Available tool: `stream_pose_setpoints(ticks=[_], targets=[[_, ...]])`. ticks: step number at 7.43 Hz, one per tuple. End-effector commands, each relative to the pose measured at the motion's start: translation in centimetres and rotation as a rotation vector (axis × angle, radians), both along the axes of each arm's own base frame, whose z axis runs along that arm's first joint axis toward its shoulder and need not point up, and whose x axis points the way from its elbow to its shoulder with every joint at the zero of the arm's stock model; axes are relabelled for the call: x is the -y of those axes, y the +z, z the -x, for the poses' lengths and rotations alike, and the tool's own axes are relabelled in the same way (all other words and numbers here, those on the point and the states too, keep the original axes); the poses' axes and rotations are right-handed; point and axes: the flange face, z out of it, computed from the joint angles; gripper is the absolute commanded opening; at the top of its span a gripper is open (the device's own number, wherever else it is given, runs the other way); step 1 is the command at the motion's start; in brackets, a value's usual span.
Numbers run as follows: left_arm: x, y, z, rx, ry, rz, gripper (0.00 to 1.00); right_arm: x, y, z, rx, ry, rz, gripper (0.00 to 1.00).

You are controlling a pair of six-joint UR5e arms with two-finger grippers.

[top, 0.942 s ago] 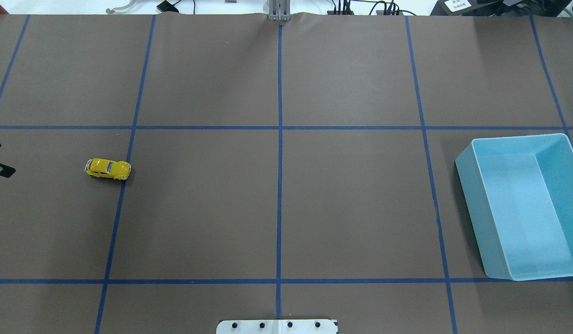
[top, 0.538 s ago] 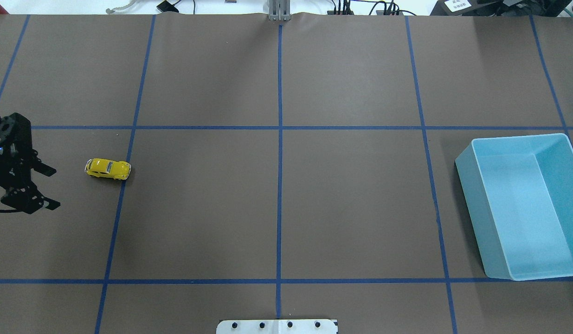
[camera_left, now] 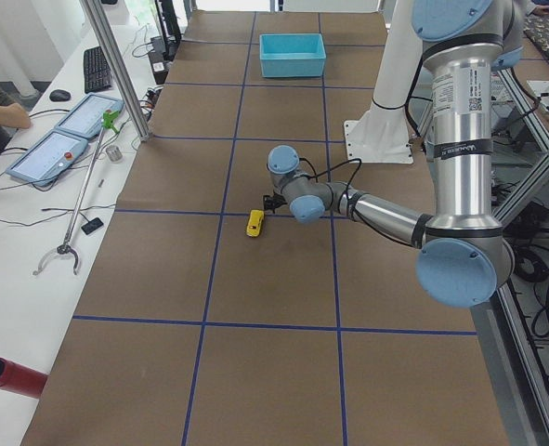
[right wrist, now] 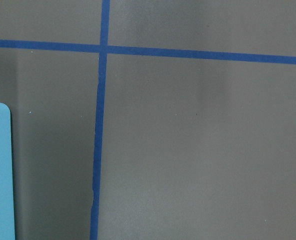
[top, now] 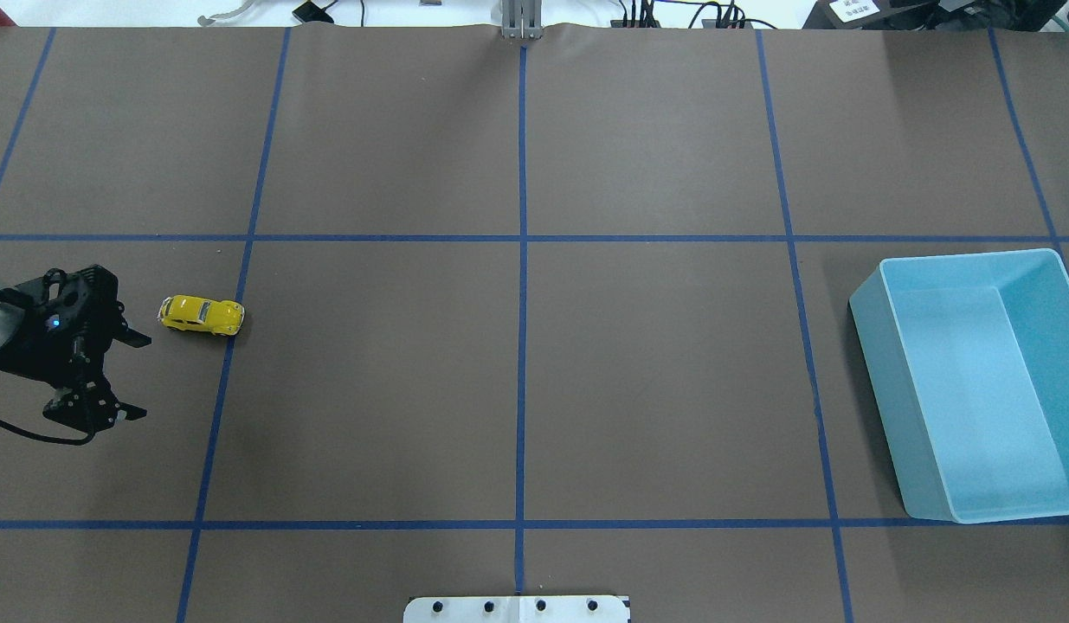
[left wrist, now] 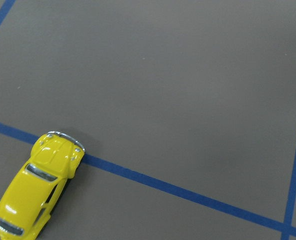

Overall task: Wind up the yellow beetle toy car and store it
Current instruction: 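Lower the left gripper onto the yellow beetle toy car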

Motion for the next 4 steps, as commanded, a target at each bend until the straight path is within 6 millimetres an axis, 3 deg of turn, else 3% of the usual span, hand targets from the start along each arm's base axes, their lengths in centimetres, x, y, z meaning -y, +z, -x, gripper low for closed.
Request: stream_pose_setpoints(ticks=[1, 4], targets=[[2.7, 2.4, 0.1, 0.037, 0.072, -0.161, 0.99, -0.2, 0.1, -0.4, 0.000, 0.011, 0.002, 1.00], [8.4, 1.8, 1.1, 0.031, -0.010, -0.165, 0.99, -0.3, 0.1, -0.6, 0.000, 0.015, 0.004, 1.00]])
